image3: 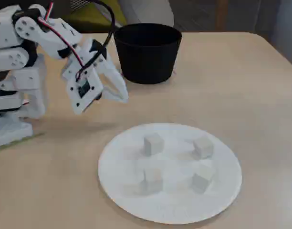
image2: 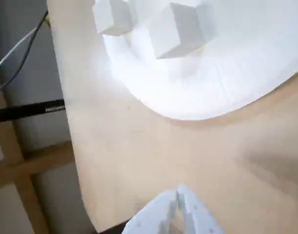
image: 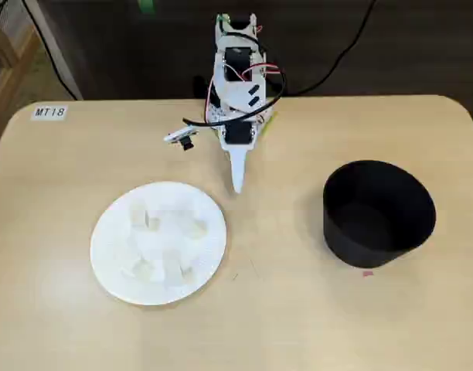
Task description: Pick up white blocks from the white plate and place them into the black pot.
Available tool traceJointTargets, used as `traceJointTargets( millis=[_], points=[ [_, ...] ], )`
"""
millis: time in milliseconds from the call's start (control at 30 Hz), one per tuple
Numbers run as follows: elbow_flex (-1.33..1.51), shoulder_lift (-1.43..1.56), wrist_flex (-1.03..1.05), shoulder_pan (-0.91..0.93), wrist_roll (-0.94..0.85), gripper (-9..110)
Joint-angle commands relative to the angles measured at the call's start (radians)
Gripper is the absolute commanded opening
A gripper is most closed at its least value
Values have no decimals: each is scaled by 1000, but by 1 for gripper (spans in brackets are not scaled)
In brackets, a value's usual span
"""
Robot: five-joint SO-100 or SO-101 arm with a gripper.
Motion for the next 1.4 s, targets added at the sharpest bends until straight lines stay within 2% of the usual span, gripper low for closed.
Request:
traceJointTargets(
  millis=[0, 500, 733, 833, 1033, 1367],
  points=[
    [-509, -626, -158, 91, -60, -2],
    [-508, -624, -158, 87, -63, -2],
    [-632, -653, 28, 215, -37, -2],
    [-781, -787, 121, 308, -3, -2],
    [-1264, -1289, 379, 382, -35, -2],
    [-1592, -1698, 423, 472, 72, -2]
  ],
)
